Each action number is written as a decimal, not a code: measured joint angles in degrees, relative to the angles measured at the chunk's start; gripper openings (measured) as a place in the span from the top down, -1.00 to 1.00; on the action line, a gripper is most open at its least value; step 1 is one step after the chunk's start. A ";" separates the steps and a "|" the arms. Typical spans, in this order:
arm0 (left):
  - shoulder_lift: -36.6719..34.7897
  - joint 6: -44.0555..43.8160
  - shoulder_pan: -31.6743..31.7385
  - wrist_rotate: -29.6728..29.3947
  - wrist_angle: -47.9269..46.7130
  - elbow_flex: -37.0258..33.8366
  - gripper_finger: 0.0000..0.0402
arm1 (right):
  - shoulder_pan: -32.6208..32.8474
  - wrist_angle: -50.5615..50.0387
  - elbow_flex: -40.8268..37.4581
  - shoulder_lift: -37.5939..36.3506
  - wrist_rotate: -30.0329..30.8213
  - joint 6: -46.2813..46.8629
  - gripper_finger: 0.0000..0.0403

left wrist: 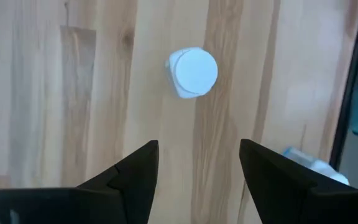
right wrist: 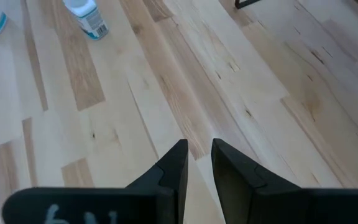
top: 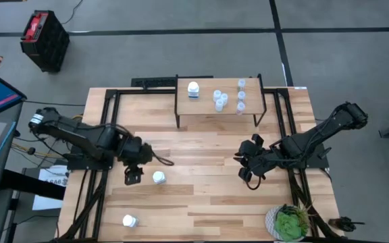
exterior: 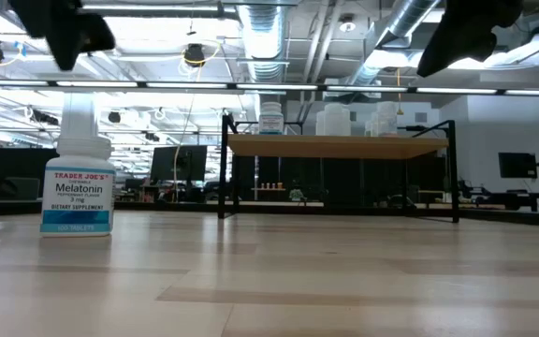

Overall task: Pick and place medicine bottles onto shelf by color
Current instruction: Put the top opaque medicine bottle onto the left side of the shelf

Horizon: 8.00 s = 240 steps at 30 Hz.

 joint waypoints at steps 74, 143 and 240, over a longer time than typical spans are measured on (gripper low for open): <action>22.20 14.38 12.14 -0.50 17.18 9.64 0.39 | 0.02 -1.10 -0.02 0.02 0.07 -3.03 0.52; 40.40 52.02 38.51 -9.56 7.81 43.80 0.10 | 0.02 -5.73 -0.07 0.00 -2.93 -3.08 0.52; 40.47 62.33 40.32 -5.47 4.17 45.92 -0.13 | 0.02 -6.54 -0.02 0.00 -2.97 -3.04 0.52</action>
